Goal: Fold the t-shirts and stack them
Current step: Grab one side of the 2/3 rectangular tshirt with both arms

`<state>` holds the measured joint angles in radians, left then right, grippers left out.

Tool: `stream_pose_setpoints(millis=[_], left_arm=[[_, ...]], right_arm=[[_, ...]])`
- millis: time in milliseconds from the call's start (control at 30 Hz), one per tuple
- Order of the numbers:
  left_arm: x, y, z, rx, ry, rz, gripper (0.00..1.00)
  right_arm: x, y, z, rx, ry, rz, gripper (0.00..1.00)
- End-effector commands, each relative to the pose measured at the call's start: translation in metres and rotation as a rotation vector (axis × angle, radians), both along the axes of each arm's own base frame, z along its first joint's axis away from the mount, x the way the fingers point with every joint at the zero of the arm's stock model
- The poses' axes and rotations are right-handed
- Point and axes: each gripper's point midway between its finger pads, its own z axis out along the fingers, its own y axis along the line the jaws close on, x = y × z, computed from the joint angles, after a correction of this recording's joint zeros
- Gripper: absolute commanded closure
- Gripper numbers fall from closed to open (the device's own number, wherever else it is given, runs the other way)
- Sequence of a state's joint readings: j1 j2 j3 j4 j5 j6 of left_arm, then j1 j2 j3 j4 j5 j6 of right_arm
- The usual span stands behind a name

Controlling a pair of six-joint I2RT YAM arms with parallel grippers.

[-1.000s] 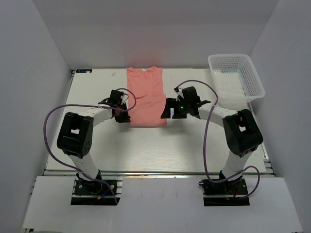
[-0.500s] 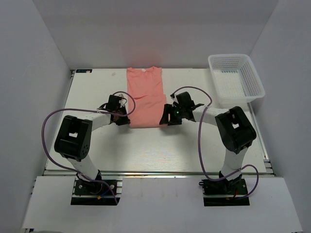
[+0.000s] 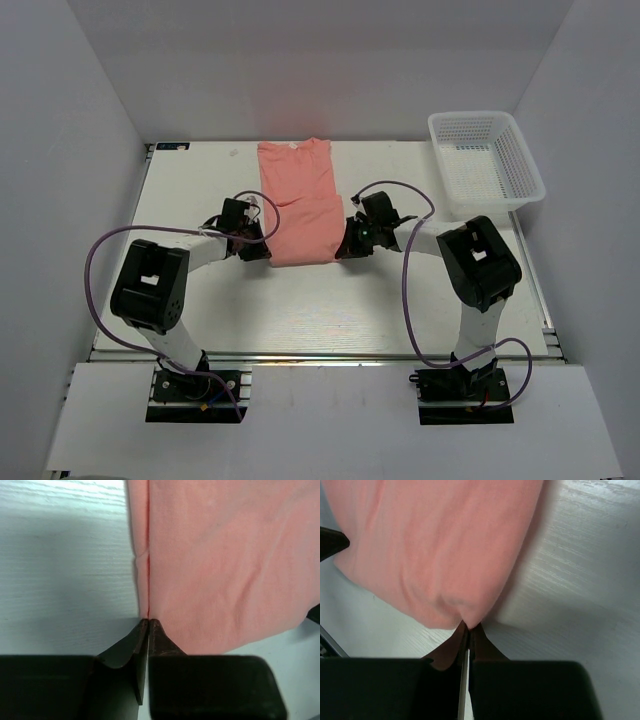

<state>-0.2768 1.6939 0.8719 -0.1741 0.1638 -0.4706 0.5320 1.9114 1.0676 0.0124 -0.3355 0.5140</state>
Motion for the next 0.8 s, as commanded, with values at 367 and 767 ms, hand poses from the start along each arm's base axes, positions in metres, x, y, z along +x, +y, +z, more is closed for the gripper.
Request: stream_pose_setpoints(millis=[367, 767], left_arm=[[-0.029, -0.002, 0.035, -0.045, -0.025, -0.034, 0.46], [-0.036, -0.014, 0.011, -0.088, -0.011, -0.102, 0.53]], right_arm=[[-0.005, 0.004, 0.008, 0.010, -0.036, 0.037, 1.00], [-0.003, 0.002, 0.013, 0.002, -0.049, 0.027, 1.00]])
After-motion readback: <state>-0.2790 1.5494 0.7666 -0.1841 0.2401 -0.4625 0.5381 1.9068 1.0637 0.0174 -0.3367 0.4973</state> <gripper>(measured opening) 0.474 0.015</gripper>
